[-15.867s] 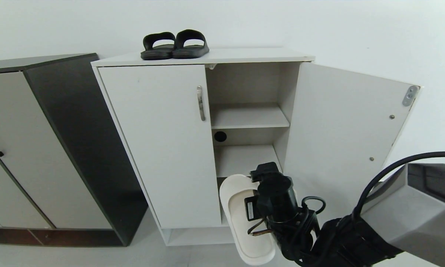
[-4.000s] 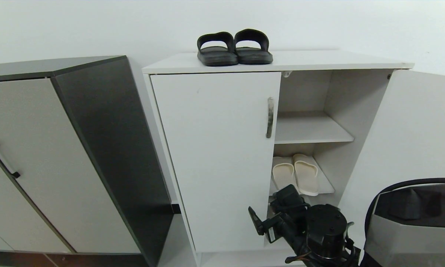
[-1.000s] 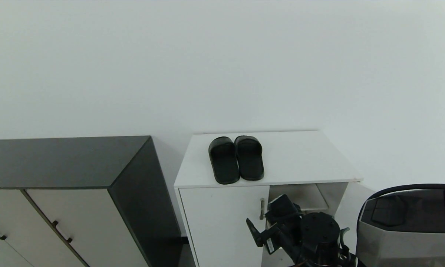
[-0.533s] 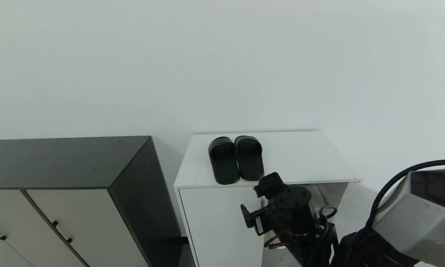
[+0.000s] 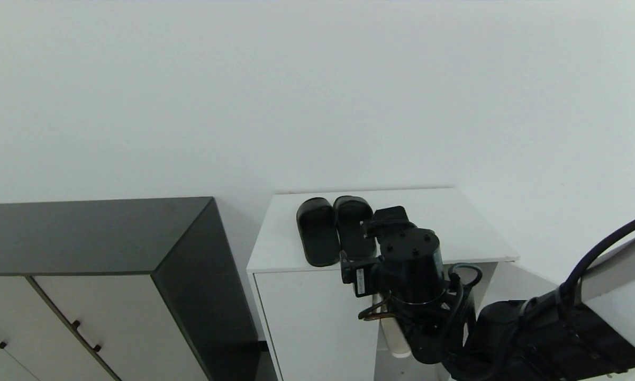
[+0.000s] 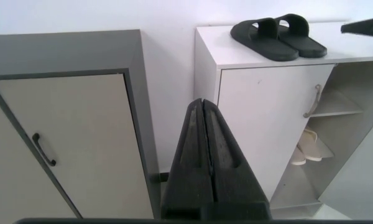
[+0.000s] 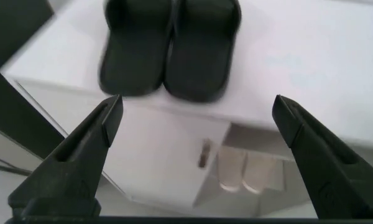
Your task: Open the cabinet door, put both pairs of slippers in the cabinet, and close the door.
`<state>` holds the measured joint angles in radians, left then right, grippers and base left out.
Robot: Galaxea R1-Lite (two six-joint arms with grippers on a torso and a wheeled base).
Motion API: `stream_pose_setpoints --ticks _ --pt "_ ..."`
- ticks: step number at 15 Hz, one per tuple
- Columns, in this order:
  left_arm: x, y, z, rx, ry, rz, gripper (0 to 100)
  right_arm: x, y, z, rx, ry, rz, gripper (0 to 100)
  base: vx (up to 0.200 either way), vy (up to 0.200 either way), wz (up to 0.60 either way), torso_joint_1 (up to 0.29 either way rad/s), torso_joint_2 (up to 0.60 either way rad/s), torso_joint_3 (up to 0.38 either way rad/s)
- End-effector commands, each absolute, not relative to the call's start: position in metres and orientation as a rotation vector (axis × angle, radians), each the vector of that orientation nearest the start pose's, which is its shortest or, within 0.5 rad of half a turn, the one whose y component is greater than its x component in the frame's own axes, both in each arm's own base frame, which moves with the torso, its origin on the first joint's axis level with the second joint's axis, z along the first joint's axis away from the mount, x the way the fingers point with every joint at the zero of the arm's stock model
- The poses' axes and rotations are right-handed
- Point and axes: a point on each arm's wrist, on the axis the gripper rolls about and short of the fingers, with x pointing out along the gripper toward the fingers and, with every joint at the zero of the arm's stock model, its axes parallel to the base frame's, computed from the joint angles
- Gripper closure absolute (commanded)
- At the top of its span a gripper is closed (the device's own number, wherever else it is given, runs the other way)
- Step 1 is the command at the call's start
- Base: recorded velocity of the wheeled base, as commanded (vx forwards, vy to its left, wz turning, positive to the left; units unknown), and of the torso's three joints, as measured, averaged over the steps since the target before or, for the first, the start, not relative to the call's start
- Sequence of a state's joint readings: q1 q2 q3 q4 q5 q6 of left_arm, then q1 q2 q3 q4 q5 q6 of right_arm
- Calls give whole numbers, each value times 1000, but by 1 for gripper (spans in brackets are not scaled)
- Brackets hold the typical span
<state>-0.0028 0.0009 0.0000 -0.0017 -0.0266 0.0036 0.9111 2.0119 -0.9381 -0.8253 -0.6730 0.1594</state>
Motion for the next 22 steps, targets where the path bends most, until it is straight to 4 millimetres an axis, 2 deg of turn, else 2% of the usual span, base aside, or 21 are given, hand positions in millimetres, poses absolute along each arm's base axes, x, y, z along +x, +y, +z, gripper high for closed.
stream_pose_setpoints --ticks 1,6,7,9,16,22 --pt "-23 0 76 3 0 -28 100 243 287 123 -31 205 214 0 0 200 0 12 7 -2" --pt "-23 0 76 2 0 -28 100 256 290 117 -27 200 192 0 0 0 0 0 0 0" --pt "-23 -1 76 2 0 -29 100 270 291 121 -19 188 169 0 0 0 0 0 0 0" --pt "-23 -1 76 3 0 -29 100 280 295 118 -29 200 158 0 0 0 0 0 0 0" --pt "-23 -1 76 3 1 -31 100 287 294 105 -33 225 143 0 0 0 0 0 0 0" --pt "-23 -1 76 3 1 -31 100 287 295 102 -11 231 144 0 200 0 0 -1 2 1"
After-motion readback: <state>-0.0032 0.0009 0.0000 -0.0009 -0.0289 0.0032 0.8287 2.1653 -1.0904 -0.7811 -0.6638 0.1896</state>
